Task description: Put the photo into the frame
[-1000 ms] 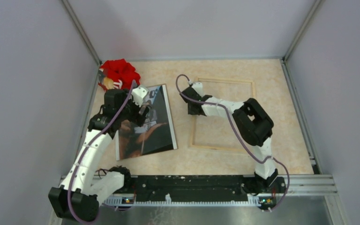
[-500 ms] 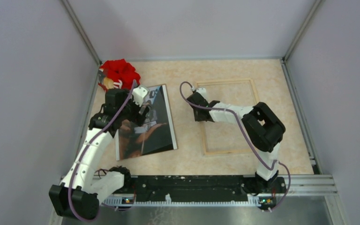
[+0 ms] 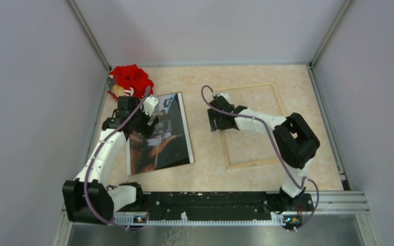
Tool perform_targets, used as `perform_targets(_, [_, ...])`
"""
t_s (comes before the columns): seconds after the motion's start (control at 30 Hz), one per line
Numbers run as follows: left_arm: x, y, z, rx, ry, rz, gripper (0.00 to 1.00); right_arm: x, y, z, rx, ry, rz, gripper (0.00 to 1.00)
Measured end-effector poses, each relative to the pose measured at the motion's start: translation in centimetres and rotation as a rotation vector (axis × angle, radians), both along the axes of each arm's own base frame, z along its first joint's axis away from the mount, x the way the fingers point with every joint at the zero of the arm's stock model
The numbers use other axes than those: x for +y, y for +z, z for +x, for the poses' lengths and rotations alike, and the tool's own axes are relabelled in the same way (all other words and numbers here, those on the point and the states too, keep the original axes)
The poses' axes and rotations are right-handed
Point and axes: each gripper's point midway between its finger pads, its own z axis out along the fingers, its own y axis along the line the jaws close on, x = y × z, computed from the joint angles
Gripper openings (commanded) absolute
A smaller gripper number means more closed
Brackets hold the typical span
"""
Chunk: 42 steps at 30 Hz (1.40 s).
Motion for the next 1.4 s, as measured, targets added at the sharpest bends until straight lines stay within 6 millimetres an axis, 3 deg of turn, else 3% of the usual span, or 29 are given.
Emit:
perform_targets(0.17, [4.7, -3.5, 0.9, 0.079, 0.1, 0.093, 0.99, 1.9, 5.1, -1.1, -0.012, 0.026, 0.178, 0.74])
perform_targets(0.3, [9.5, -4.9, 0.9, 0.113, 0.211, 0.164, 0.98, 5.3, 9.8, -2.7, -0.018, 0.103, 0.391, 0.73])
perform_targets(0.37, [11.5, -5.3, 0.9, 0.124, 0.257, 0.204, 0.97, 7.1, 10.8, -3.6, 0.001, 0.157, 0.474, 0.72])
perform_targets(0.47, [13.7, -6.3, 0.6, 0.159, 0.311, 0.257, 0.96, 8.7, 9.9, -5.2, 0.074, 0.212, 0.538, 0.7])
perform_targets(0.63, [16.7, -6.5, 0.8, 0.16, 0.381, 0.355, 0.92, 10.1, 5.9, -7.2, 0.22, 0.249, 0.572, 0.69])
perform_targets(0.83, [19.4, -7.0, 0.7, 0.119, 0.44, 0.502, 0.9, 11.4, 3.6, -8.2, 0.315, 0.263, 0.624, 0.68])
perform_targets(1.1, [19.9, -10.8, -0.2, 0.207, 0.457, 0.524, 0.9, 13.2, 2.2, -8.3, 0.363, 0.274, 0.699, 0.67])
perform_targets(1.3, [19.5, -11.1, 0.0, 0.2, 0.465, 0.491, 0.89, 13.2, 0.5, -9.3, 0.42, 0.257, 0.72, 0.66])
perform_targets(1.4, [19.1, -11.2, 0.3, 0.192, 0.462, 0.457, 0.88, 13.4, 0.6, -9.4, 0.426, 0.262, 0.741, 0.66])
